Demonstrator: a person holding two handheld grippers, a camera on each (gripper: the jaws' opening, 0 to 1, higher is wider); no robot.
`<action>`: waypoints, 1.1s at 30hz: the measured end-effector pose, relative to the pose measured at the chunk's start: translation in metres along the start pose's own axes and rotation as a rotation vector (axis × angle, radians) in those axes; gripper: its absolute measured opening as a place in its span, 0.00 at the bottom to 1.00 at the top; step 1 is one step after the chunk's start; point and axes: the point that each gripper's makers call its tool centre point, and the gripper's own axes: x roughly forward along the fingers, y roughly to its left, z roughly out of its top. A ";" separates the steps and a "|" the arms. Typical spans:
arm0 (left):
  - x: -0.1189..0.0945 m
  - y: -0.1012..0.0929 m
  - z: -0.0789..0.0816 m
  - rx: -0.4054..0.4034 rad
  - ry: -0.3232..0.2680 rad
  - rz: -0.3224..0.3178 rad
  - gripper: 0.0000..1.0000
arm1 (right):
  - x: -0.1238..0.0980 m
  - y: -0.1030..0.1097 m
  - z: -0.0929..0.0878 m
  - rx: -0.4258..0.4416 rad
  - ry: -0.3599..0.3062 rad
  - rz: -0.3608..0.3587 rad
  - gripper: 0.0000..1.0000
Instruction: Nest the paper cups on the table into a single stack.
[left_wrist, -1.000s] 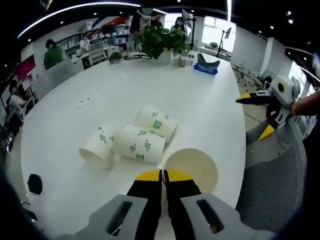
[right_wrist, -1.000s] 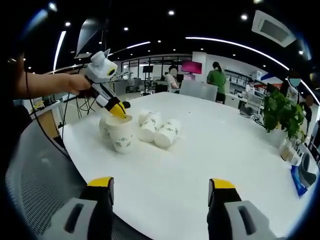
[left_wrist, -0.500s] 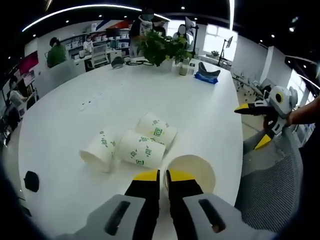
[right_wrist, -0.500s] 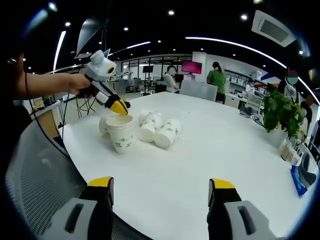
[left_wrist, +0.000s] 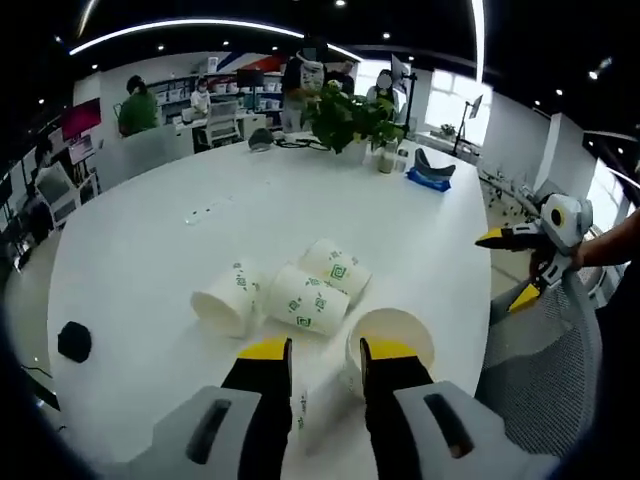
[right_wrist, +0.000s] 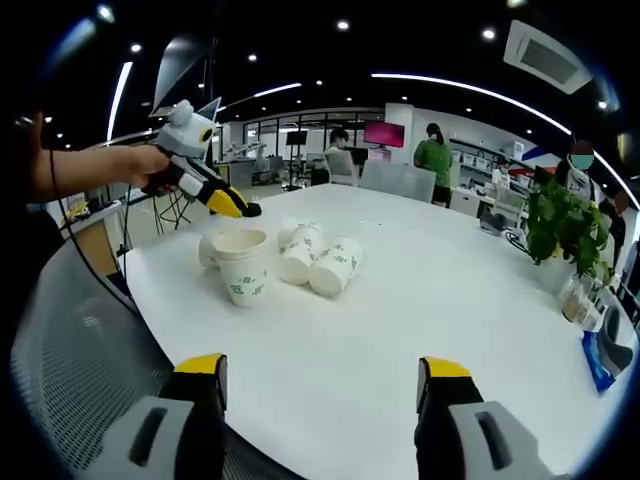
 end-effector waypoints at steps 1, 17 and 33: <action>-0.001 -0.001 0.000 -0.001 -0.004 0.002 0.28 | 0.000 0.000 0.000 0.001 -0.001 0.001 0.79; -0.044 0.020 -0.025 -0.117 -0.101 0.124 0.37 | -0.001 0.003 0.014 0.000 -0.072 0.016 0.91; -0.047 0.043 -0.076 -0.221 -0.099 0.223 0.35 | -0.001 0.007 0.018 -0.001 -0.103 0.036 1.00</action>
